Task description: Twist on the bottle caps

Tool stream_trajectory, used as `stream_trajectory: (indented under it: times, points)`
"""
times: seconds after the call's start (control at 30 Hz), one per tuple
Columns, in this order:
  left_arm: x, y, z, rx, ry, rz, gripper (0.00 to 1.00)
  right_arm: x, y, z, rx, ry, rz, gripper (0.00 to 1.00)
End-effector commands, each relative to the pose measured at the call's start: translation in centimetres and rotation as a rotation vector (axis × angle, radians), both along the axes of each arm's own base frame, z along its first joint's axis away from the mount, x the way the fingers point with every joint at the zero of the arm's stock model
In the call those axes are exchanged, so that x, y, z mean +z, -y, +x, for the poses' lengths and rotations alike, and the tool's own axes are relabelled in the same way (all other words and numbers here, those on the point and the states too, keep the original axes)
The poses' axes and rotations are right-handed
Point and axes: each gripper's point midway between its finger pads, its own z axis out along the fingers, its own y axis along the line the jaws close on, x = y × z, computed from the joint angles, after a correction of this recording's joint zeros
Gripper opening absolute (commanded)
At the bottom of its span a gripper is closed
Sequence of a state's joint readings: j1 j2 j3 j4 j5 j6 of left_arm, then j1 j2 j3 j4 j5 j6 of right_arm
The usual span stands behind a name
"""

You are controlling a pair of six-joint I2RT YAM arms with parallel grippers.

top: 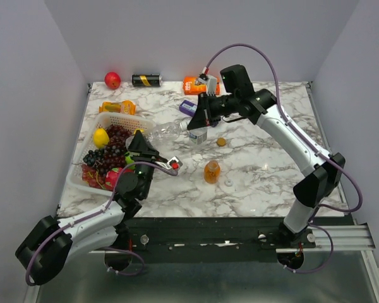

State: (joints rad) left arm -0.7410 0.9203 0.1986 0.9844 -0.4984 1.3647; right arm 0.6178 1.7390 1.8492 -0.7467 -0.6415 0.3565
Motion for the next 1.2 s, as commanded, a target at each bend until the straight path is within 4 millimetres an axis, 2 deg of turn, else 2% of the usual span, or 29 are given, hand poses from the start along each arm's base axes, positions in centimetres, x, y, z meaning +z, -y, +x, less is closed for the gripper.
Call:
stream_trajectory:
  times: [0.0, 0.03, 0.07, 0.1, 0.13, 0.17, 0.2, 0.23, 0.27, 0.3, 0.33, 0.37, 0.4, 0.43, 0.47, 0.53, 0.6, 0.67, 0.87, 1.0, 1.17]
  points:
    - [4.9, 0.4, -0.4, -0.002, 0.105, -0.040, 0.00, 2.5, -0.3, 1.4, 0.017, 0.054, 0.107, 0.01]
    - [2.6, 0.7, 0.5, 0.020, -0.022, 0.015, 0.00, 3.5, -0.5, 1.3, 0.050, 0.085, 0.140, 0.07]
    - [3.6, 0.7, 1.1, 0.027, -0.074, -0.119, 0.00, 4.5, -0.6, 0.2, 0.119, 0.097, 0.178, 0.14]
    - [2.9, 0.7, 1.5, 0.041, -0.149, -0.148, 0.00, 5.7, -0.5, 0.0, 0.176, 0.176, 0.202, 0.30]
    - [0.0, 0.6, 1.5, 0.062, -0.303, -0.115, 0.00, 6.4, -0.1, -0.5, 0.215, 0.215, 0.211, 0.34]
    - [1.1, 0.7, 1.6, 0.058, -0.336, -0.184, 0.00, 7.7, 0.5, -1.1, 0.234, 0.279, 0.214, 0.38]
    - [0.0, 1.1, 1.3, 0.045, -0.411, -0.279, 0.00, 8.0, 1.1, -0.9, 0.260, 0.392, 0.192, 0.43]
    - [-1.7, 1.3, 0.8, 0.040, -0.498, -0.269, 0.00, 8.1, 1.9, -1.1, 0.261, 0.436, 0.165, 0.46]
    - [-1.7, 1.6, 0.5, 0.028, -0.532, -0.312, 0.00, 8.1, 2.5, -0.7, 0.244, 0.506, 0.130, 0.49]
    - [-2.6, 2.2, -0.1, 0.005, -0.596, -0.417, 0.00, 9.3, 3.5, -1.3, 0.251, 0.606, 0.122, 0.55]
    - [-3.3, 2.3, -0.8, -0.008, -0.653, -0.438, 0.00, 8.5, 3.6, -1.2, 0.249, 0.624, 0.116, 0.57]
    - [-3.4, 3.6, -1.4, -0.077, -0.700, -0.490, 0.00, 8.6, 3.8, -1.3, 0.239, 0.652, 0.119, 0.60]
    - [-3.5, 3.9, -1.7, -0.094, -0.725, -0.534, 0.00, 9.6, 4.3, -2.0, 0.217, 0.667, 0.143, 0.63]
    - [-3.4, 4.5, -2.3, -0.116, -0.758, -0.626, 0.00, 10.6, 4.0, -1.8, 0.203, 0.708, 0.179, 0.64]
    - [-3.2, 5.7, -2.7, -0.178, -0.796, -0.662, 0.00, 10.1, 3.8, -2.3, 0.217, 0.687, 0.205, 0.65]
    - [-2.7, 6.8, -3.1, -0.221, -0.830, -0.752, 0.00, 11.7, 3.2, -2.6, 0.206, 0.683, 0.287, 0.68]
    - [-1.9, 7.7, -3.1, -0.255, -0.839, -0.795, 0.00, 12.1, 2.8, -2.2, 0.175, 0.636, 0.309, 0.70]
    - [-1.1, 8.2, -2.9, -0.265, -0.838, -0.853, 0.00, 11.4, 2.5, -0.4, 0.105, 0.600, 0.280, 0.71]
    - [0.5, 9.2, -3.2, -0.312, -0.860, -0.942, 0.00, 9.5, 1.6, 1.9, 0.015, 0.466, 0.257, 0.74]
    - [1.0, 9.6, -3.1, -0.335, -0.861, -0.939, 0.00, 9.0, 1.0, 2.4, 0.000, 0.409, 0.270, 0.75]
    - [1.2, 10.4, -3.0, -0.366, -0.875, -0.919, 0.00, 10.1, -0.2, 2.0, 0.055, 0.407, 0.339, 0.75]
